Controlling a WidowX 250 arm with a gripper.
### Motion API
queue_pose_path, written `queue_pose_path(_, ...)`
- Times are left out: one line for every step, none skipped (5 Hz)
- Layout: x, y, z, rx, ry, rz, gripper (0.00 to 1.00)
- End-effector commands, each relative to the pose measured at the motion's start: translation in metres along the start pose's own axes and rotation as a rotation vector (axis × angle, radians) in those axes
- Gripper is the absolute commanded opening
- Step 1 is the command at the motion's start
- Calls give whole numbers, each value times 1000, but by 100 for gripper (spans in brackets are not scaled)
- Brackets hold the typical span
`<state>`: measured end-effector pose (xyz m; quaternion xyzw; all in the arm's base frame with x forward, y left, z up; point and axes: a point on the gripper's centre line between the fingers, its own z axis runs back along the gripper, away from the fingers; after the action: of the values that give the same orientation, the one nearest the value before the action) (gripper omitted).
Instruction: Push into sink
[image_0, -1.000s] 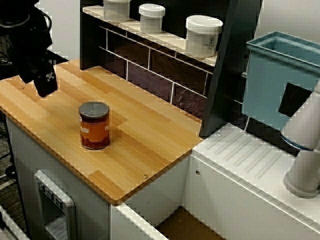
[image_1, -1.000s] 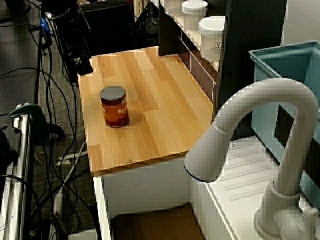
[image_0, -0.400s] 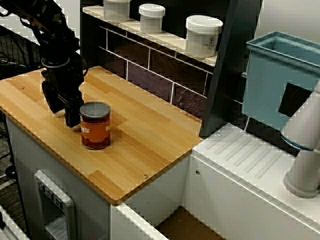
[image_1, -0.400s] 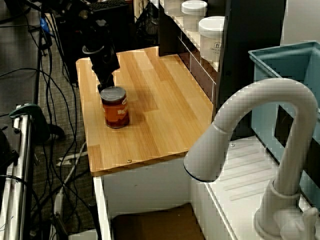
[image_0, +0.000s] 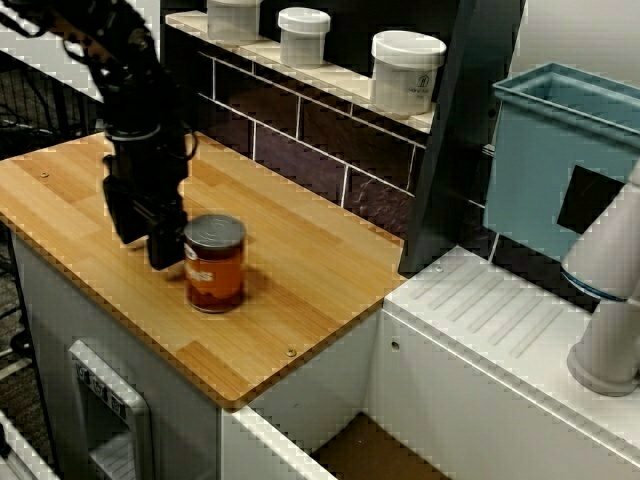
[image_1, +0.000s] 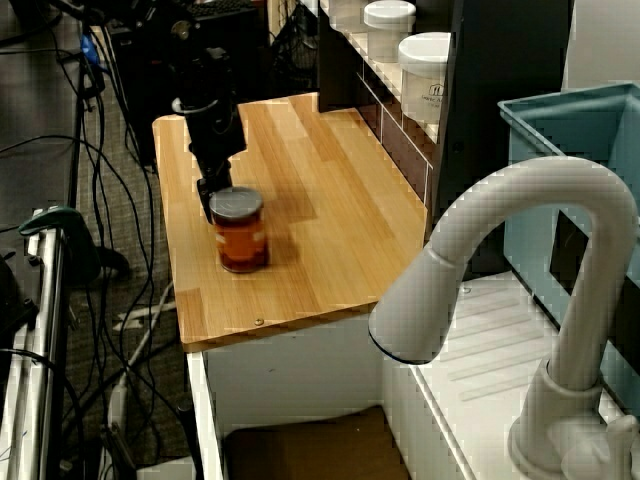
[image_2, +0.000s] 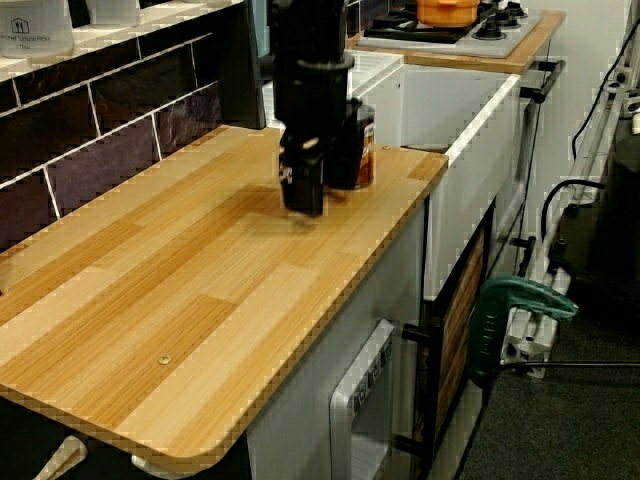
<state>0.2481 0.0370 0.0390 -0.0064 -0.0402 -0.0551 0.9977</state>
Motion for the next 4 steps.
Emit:
queue_pose_path(24,-41,17,58,-75,48,100)
queue_pose_path(37,-58,10,70,-75,45,100)
queue_pose_path(49,-73,10,65,-75,22,100)
queue_pose_path(58,-82,15,53,-79,14,100)
